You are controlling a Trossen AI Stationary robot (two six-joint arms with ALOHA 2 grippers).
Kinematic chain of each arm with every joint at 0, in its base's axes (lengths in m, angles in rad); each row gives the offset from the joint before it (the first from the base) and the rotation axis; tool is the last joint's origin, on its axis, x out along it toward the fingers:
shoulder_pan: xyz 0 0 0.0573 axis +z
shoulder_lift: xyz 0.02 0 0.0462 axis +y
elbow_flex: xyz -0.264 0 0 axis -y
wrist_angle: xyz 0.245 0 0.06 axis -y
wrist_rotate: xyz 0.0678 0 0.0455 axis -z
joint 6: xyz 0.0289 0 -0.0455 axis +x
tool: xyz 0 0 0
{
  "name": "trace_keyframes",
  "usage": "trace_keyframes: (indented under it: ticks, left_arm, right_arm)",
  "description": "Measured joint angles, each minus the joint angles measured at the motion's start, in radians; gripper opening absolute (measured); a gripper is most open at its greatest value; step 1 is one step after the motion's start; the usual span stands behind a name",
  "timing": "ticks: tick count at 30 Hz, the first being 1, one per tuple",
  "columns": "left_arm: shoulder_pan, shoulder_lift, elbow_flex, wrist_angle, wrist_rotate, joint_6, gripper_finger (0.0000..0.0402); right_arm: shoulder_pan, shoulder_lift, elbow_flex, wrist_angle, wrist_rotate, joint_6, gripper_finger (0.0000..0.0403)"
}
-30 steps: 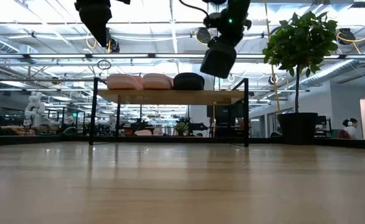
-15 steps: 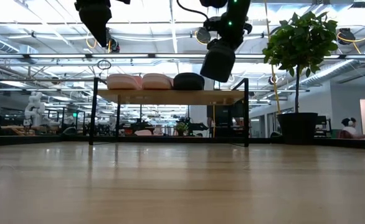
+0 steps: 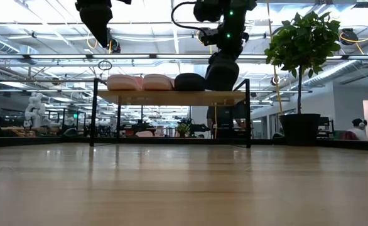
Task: Pick and place slides into the shelf
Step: Put the black slides on the shelf
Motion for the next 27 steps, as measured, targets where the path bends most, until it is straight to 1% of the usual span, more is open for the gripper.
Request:
trace_keyframes:
  ticks: [3, 16, 27]
  left_arm:
    - [0.0, 0.0, 0.0, 0.0, 0.0, 0.0, 0.0088]
    - [0.0, 0.0, 0.0, 0.0, -0.001, 0.0, 0.0088]
    - [0.0, 0.0, 0.0, 0.0, -0.002, 0.0, 0.0088]
  right_arm:
    - [0.0, -0.001, 0.0, 0.002, 0.017, -0.007, 0.0]
    - [0.0, -0.001, 0.0, -0.024, 0.014, -0.028, 0.0]
    - [0.0, -0.001, 0.0, -0.043, 0.015, -0.01, 0.0]
